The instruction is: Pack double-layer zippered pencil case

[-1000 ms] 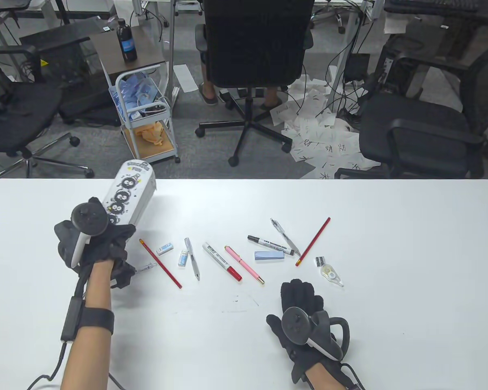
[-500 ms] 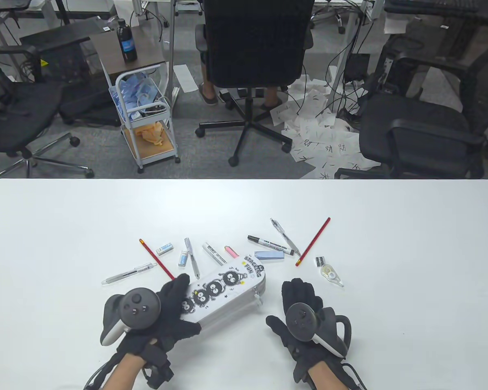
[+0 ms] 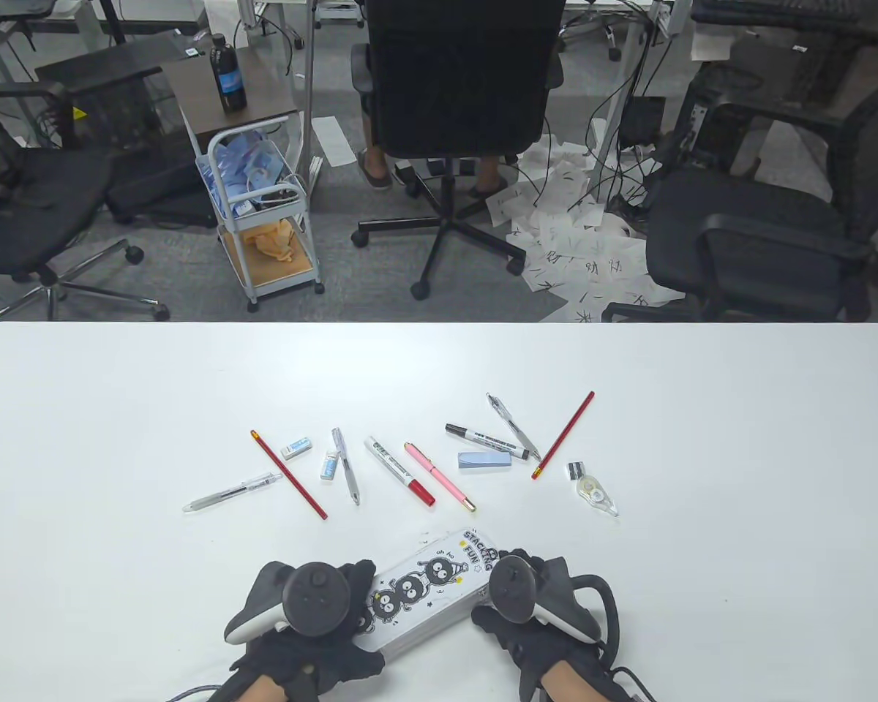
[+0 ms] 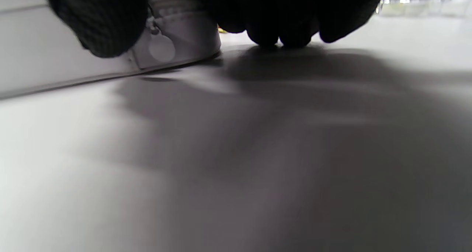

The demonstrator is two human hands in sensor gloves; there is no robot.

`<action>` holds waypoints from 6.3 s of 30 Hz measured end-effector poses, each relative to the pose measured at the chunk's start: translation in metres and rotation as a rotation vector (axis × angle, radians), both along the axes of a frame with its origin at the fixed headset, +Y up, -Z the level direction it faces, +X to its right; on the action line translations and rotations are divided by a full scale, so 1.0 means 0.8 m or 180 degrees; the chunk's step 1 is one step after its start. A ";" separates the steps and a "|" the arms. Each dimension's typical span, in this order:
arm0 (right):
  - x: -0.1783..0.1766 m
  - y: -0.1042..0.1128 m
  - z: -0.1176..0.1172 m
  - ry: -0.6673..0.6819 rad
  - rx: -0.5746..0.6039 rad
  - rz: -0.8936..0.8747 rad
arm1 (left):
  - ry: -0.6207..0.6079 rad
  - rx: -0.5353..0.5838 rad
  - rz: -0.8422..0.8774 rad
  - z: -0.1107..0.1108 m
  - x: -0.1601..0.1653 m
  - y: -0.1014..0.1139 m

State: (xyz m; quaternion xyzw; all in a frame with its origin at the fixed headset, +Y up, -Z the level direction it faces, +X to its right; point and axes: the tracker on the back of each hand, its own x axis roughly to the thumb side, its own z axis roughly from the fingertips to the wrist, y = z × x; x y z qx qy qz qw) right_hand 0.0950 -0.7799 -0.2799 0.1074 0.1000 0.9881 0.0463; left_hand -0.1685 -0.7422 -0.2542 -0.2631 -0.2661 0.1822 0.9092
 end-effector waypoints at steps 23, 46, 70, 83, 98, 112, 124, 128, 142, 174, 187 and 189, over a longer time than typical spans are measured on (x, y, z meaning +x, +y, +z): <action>-0.010 0.021 0.002 0.0018 0.0929 0.0187 | -0.0042 0.0475 -0.0552 -0.018 0.044 -0.008; -0.006 0.036 0.005 0.1113 0.0767 0.0820 | -0.0752 0.0269 -0.1287 -0.029 0.038 0.014; -0.042 0.036 0.023 0.1732 -0.0299 -0.0267 | -0.0528 -0.0312 -0.0565 -0.028 0.086 0.024; 0.025 0.046 -0.004 0.0665 0.0404 0.0305 | -0.0651 0.0000 -0.1956 -0.014 0.061 0.022; 0.017 0.028 -0.014 0.0806 0.0392 0.0016 | -0.1259 0.0315 -0.1096 0.006 0.074 0.019; 0.055 0.041 -0.010 -0.0596 0.1056 -0.0247 | -0.0773 0.0092 -0.0165 -0.052 0.041 0.064; 0.065 0.033 -0.011 -0.0784 0.1025 -0.0080 | -0.0145 -0.0245 -0.0125 -0.151 0.052 0.053; 0.066 0.029 -0.014 -0.0713 0.0846 -0.0211 | 0.0041 -0.0286 -0.0185 -0.168 0.052 0.034; 0.060 0.031 -0.015 -0.0605 0.0778 -0.0277 | 0.1133 0.1097 -0.0661 -0.195 -0.086 0.072; 0.059 0.033 -0.013 -0.0620 0.0646 -0.0269 | 0.1163 0.0734 -0.1220 -0.135 -0.197 0.036; 0.058 0.038 -0.013 -0.0631 0.0719 -0.0342 | -0.1425 0.1245 -0.1222 0.006 0.065 0.011; 0.058 0.038 -0.013 -0.0613 0.0703 -0.0342 | -0.1516 0.1296 -0.1415 0.010 0.074 0.004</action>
